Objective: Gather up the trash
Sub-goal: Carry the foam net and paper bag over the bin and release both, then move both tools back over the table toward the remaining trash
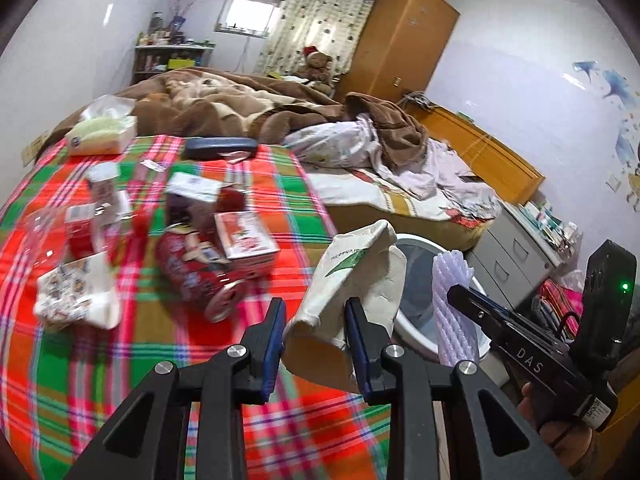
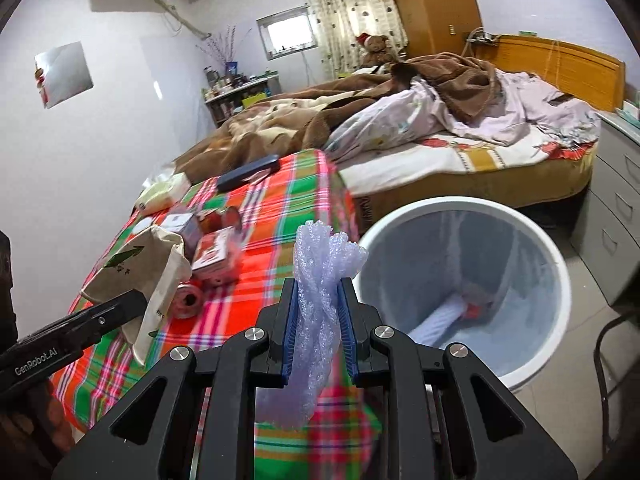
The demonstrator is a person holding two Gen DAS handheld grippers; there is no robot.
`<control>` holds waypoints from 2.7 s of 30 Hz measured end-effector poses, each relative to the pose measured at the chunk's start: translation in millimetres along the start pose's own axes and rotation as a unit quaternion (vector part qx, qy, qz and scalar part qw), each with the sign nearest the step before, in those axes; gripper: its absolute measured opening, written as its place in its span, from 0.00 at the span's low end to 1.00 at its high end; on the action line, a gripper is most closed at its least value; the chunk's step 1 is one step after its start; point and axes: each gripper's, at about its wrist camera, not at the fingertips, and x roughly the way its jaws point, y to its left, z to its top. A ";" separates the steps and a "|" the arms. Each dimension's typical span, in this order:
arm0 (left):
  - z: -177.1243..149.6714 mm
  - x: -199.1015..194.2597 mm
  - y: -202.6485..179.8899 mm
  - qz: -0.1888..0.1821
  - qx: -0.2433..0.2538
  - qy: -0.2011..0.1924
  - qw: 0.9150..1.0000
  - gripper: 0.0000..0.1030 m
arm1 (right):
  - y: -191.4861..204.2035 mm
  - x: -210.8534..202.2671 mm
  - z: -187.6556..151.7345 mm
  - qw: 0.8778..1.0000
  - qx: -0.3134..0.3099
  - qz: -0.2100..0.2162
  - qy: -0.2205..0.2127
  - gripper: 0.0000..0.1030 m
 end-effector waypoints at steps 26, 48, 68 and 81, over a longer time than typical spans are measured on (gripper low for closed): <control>17.6 111.5 -104.6 -0.040 0.080 0.059 0.994 0.30 | -92.5 19.7 6.7 0.996 0.014 -0.084 0.034 0.21; 8.9 129.8 -112.5 -0.030 0.096 0.078 0.992 0.47 | -109.7 25.4 0.8 0.992 0.019 -0.109 0.054 0.48; 5.3 60.7 -70.8 0.005 0.078 0.026 0.997 0.47 | -67.2 5.0 2.6 0.997 0.004 -0.081 0.012 0.49; -1.1 14.0 -22.6 0.042 0.057 -0.007 0.997 0.48 | -16.8 -1.9 2.7 0.999 -0.035 -0.040 -0.008 0.49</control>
